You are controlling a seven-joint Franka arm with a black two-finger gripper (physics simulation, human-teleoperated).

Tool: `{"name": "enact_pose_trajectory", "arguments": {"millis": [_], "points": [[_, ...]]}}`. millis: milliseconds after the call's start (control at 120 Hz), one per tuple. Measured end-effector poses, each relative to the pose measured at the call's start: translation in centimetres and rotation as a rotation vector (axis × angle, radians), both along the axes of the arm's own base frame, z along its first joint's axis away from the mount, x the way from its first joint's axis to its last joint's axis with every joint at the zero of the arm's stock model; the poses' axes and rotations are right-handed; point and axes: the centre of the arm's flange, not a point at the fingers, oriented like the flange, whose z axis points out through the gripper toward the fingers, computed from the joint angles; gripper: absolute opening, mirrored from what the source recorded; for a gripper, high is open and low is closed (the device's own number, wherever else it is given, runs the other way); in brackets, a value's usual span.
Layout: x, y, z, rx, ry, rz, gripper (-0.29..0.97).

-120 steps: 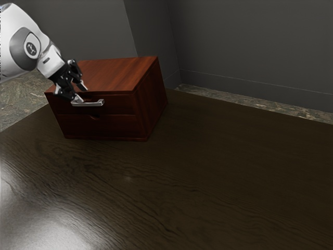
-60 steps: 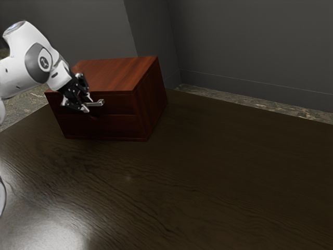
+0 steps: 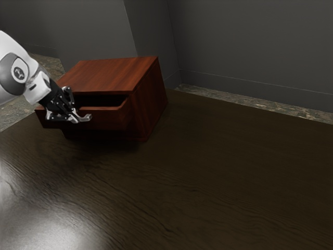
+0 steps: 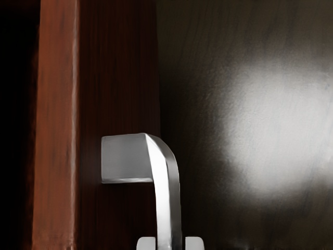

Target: Pull the drawer handle with one arm to open the drawer

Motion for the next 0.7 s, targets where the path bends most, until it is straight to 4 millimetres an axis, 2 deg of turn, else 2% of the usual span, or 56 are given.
{"name": "enact_pose_trajectory", "arguments": {"millis": [142,408,575,700], "points": [[-1.8,-0.4,-0.8,0.009,0.011,-0.008,-0.11],[-5.1,-1.8,-0.6,0.029,0.017,-0.038,-0.07],[-9.1,-0.5,-1.0,0.035,0.036,-0.012,-0.06],[-10.3,-0.8,-1.4,0.042,0.049,-0.021,-0.07]]}}
